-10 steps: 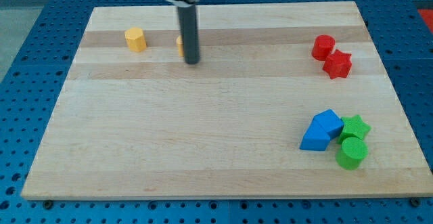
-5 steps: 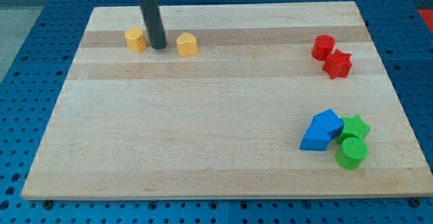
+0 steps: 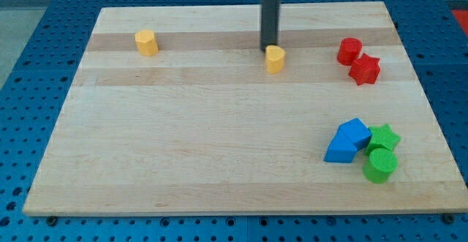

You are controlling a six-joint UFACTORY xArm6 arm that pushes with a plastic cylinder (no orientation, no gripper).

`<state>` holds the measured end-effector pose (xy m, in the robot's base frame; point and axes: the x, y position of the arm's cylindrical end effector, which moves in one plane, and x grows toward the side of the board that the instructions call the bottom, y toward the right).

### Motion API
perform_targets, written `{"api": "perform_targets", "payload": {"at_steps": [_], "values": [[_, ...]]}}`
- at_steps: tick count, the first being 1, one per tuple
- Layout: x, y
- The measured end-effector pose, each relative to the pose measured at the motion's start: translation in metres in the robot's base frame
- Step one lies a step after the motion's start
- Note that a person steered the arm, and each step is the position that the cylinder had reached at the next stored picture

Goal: Slide the yellow heart closer to red circle

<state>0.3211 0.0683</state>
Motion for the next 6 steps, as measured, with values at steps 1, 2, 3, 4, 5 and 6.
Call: {"api": "perform_targets", "payload": {"at_steps": [1,2,3,4,5,6], "values": [[0.0,0.052],[0.0,0.064],[0.0,0.041],[0.0,-0.026],[0.002,-0.085],[0.044,-0.083]]}}
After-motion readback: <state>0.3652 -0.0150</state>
